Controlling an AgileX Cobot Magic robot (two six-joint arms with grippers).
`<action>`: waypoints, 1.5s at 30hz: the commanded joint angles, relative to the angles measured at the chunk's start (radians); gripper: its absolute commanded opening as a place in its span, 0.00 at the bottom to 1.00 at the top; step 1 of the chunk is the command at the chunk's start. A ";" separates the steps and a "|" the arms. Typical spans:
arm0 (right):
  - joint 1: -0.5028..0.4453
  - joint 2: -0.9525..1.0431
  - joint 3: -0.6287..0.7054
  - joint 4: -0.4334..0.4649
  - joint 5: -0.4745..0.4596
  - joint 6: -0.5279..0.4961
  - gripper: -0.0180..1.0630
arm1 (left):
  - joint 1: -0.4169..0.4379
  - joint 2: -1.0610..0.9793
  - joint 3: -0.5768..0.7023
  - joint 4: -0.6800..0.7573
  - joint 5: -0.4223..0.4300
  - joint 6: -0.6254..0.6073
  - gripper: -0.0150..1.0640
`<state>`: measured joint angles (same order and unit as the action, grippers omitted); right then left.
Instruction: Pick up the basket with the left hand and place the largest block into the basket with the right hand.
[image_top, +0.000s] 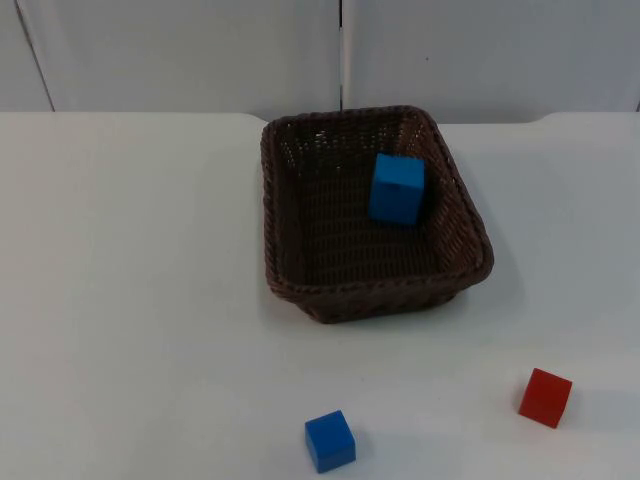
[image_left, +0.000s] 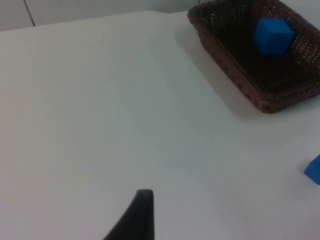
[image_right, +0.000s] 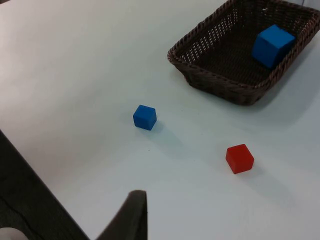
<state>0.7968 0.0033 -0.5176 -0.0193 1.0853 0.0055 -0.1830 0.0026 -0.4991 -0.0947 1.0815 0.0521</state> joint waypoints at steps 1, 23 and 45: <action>0.003 -0.003 0.003 -0.001 -0.007 0.004 0.99 | 0.037 -0.003 0.004 0.003 -0.008 -0.005 0.99; -0.079 -0.003 0.003 -0.001 -0.007 0.004 0.99 | 0.202 -0.003 0.004 0.004 -0.008 -0.005 0.99; -0.553 -0.003 0.003 0.002 -0.007 0.004 0.99 | 0.202 -0.003 0.004 0.004 -0.008 -0.005 0.99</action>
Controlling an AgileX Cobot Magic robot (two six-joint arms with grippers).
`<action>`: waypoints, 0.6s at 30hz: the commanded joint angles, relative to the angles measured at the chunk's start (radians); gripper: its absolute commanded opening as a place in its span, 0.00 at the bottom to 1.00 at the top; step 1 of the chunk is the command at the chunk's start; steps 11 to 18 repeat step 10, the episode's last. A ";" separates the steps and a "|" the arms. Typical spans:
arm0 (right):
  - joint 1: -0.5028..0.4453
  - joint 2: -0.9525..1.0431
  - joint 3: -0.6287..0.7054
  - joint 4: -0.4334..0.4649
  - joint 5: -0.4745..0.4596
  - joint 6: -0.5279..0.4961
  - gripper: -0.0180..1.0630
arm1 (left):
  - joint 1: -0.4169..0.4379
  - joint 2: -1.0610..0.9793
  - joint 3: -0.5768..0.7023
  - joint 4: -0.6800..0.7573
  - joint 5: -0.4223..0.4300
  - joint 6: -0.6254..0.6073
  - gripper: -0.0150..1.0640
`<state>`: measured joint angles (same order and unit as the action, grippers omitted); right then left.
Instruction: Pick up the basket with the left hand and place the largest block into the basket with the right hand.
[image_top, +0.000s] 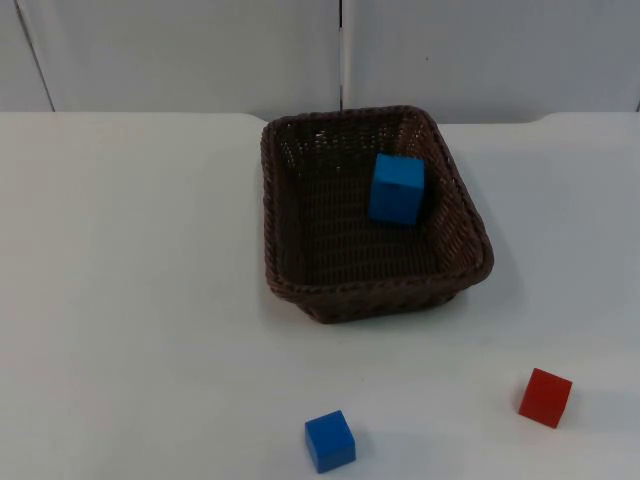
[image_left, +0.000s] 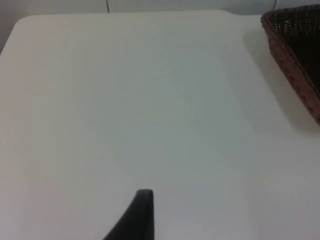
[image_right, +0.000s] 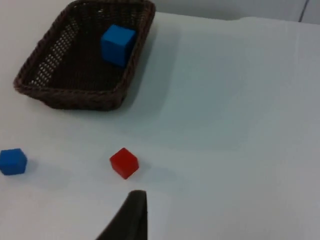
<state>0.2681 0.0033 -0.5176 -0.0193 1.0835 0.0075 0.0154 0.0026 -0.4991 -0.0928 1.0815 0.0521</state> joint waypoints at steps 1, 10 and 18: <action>-0.042 -0.003 0.003 0.002 -0.006 0.002 0.99 | 0.003 -0.003 0.004 0.002 -0.008 -0.005 0.99; -0.143 -0.003 0.003 0.002 -0.006 0.002 0.99 | 0.003 -0.003 0.004 0.004 -0.008 -0.005 0.99; -0.143 -0.003 0.003 0.002 -0.006 0.002 0.99 | 0.003 -0.003 0.004 0.004 -0.008 -0.005 0.99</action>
